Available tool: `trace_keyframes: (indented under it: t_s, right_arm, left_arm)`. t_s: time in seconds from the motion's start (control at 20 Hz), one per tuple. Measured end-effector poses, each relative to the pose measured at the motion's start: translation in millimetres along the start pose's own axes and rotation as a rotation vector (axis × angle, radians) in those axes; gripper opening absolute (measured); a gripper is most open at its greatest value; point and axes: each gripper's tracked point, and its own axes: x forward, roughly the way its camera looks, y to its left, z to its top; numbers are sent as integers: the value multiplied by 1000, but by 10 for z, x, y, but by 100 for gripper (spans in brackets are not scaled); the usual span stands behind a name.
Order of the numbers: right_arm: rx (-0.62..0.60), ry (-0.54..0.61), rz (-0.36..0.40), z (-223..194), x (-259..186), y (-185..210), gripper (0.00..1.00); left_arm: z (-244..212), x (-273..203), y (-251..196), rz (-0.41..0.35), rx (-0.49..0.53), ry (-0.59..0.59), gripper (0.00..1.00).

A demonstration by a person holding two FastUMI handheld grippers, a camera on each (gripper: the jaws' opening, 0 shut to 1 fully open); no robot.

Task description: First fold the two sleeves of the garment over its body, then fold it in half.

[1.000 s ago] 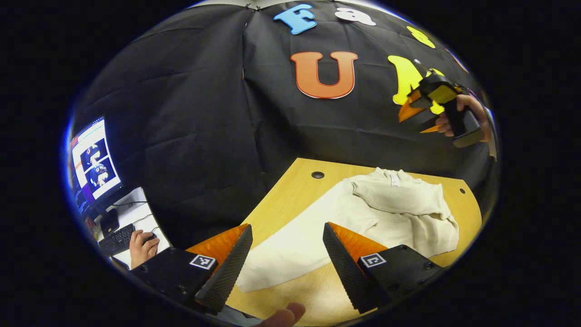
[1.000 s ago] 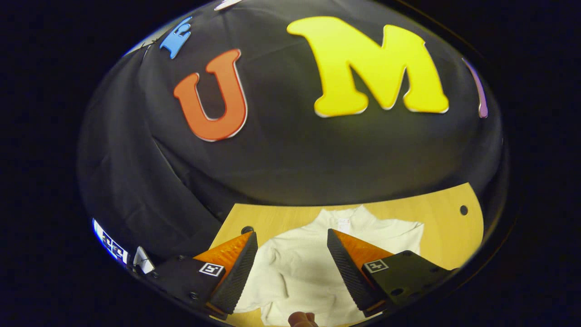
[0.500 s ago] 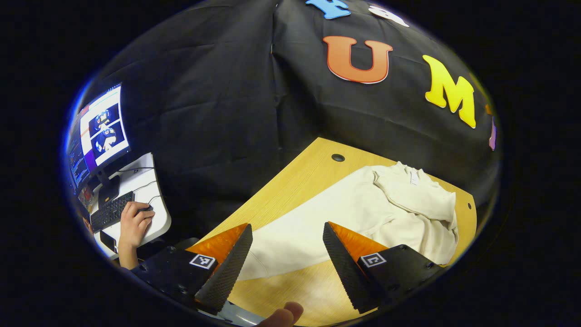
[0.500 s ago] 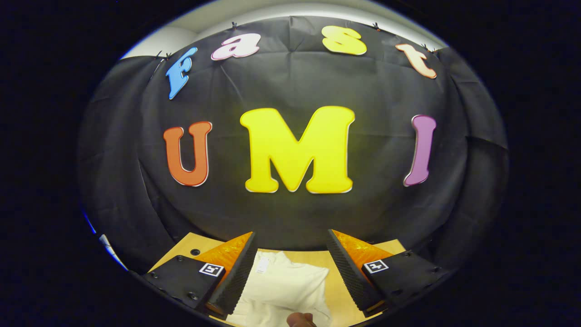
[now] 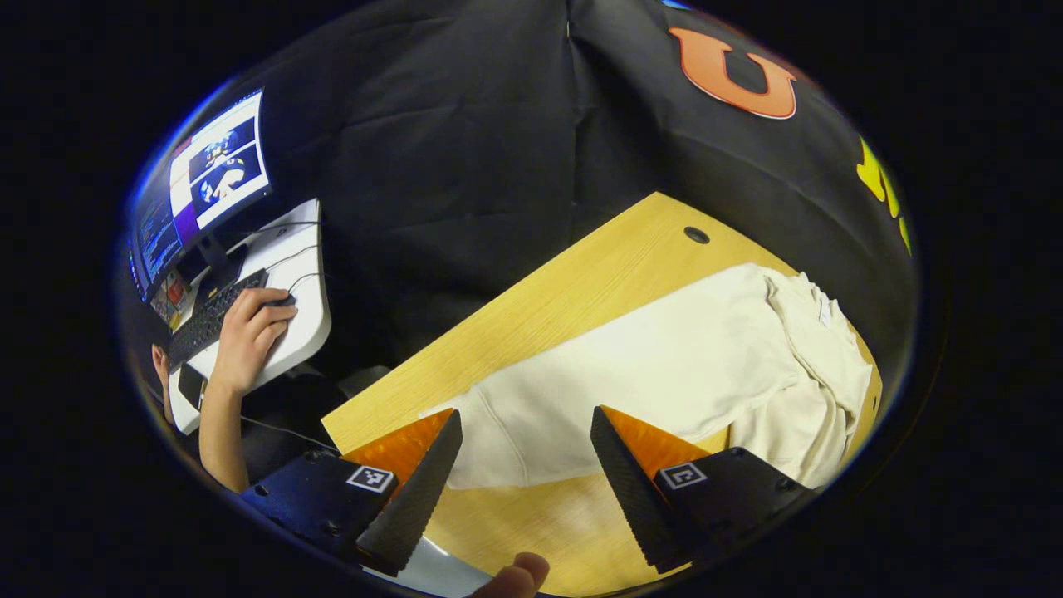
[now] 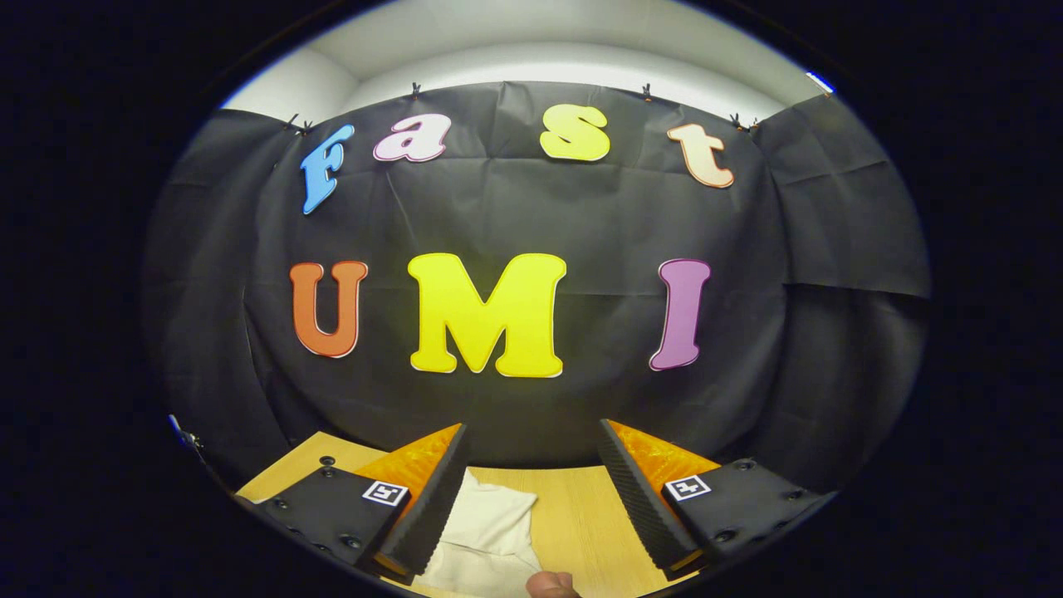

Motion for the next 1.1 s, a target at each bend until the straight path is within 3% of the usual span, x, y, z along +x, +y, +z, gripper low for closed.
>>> trace_keyframes:
  t_s: [0.1, 0.6, 1.1]
  right_arm:
    - [-17, -8, 7, -54, -157, 5, 96]
    - [2, 63, 59, -516, -563, 216, 94]
    - [49, 156, 62, -967, -688, 161, 94]
  left_arm:
    - [-94, 93, 5, 13, -44, 61, 99]
    - [-393, 438, 365, 96, -263, 365, 99]
    - [-406, 474, 343, 63, -251, 595, 100]
